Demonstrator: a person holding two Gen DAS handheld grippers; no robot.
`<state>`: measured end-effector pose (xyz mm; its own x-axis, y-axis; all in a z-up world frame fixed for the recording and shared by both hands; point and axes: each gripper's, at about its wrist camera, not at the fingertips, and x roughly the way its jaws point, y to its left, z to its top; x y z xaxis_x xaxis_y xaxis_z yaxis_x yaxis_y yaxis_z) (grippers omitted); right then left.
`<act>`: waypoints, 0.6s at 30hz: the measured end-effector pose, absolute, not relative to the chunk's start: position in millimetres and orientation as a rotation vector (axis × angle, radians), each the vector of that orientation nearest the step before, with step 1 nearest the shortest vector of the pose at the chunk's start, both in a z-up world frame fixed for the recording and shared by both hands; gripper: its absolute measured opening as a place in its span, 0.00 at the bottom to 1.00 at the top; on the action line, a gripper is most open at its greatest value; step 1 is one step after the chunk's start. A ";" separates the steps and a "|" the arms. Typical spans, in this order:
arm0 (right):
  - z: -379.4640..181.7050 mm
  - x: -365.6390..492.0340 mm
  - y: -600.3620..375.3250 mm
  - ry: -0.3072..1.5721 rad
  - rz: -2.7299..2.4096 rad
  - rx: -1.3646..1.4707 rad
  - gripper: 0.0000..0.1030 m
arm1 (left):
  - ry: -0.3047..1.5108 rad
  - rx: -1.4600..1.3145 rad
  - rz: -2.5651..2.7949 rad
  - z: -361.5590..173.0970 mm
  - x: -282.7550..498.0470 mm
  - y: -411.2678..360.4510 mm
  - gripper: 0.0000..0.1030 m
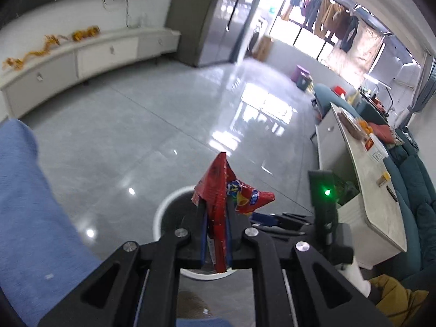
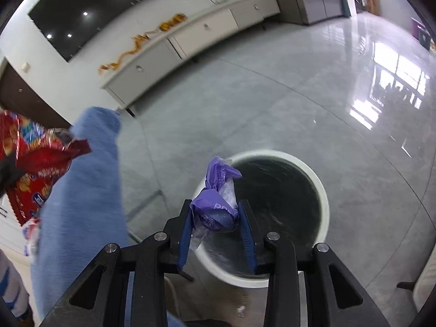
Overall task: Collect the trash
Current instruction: 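Carry both items over the white bin and open both tools to drop them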
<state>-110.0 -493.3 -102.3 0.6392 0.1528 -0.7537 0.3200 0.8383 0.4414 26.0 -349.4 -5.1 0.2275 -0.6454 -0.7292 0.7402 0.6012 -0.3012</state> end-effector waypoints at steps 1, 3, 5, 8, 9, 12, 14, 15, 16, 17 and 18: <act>-109.5 -109.5 -497.7 0.895 -0.111 0.582 0.40 | 0.966 0.116 -0.962 -14.3 30.2 -356.8 0.10; -118.1 -103.6 -499.1 0.921 -0.135 0.555 0.59 | 1.002 0.109 -0.971 -25.3 32.2 -369.1 0.10; -124.4 -103.7 -501.8 0.925 -0.147 0.548 0.63 | 1.027 0.110 -0.974 -33.7 35.2 -377.7 0.10; -127.8 -102.6 -501.9 0.925 -0.176 0.535 0.75 | 1.042 0.106 -0.978 -38.4 34.0 -381.8 0.10; -128.9 -102.9 -502.2 0.922 -0.184 0.528 0.80 | 1.044 0.106 -0.974 -41.7 37.3 -382.3 0.10; -126.5 -108.6 -501.4 0.918 -0.226 0.510 0.82 | 1.049 0.098 -0.973 -43.6 37.7 -388.4 0.11; -122.5 -112.5 -501.3 0.916 -0.246 0.501 0.82 | 1.069 0.091 -0.981 -46.3 41.0 -391.7 0.11; -119.7 -114.3 -501.5 0.914 -0.256 0.498 0.82 | 1.074 0.090 -0.979 -47.4 43.3 -393.5 0.11; -116.8 -116.6 -502.9 0.911 -0.266 0.493 0.82 | 1.075 0.088 -0.976 -48.4 43.1 -398.5 0.11; -113.4 -122.1 -503.1 0.905 -0.275 0.488 0.82 | 1.081 0.085 -0.979 -47.9 43.3 -400.4 0.11; -111.5 -126.4 -503.5 0.899 -0.282 0.486 0.83 | 1.086 0.080 -0.981 -47.8 42.7 -402.9 0.12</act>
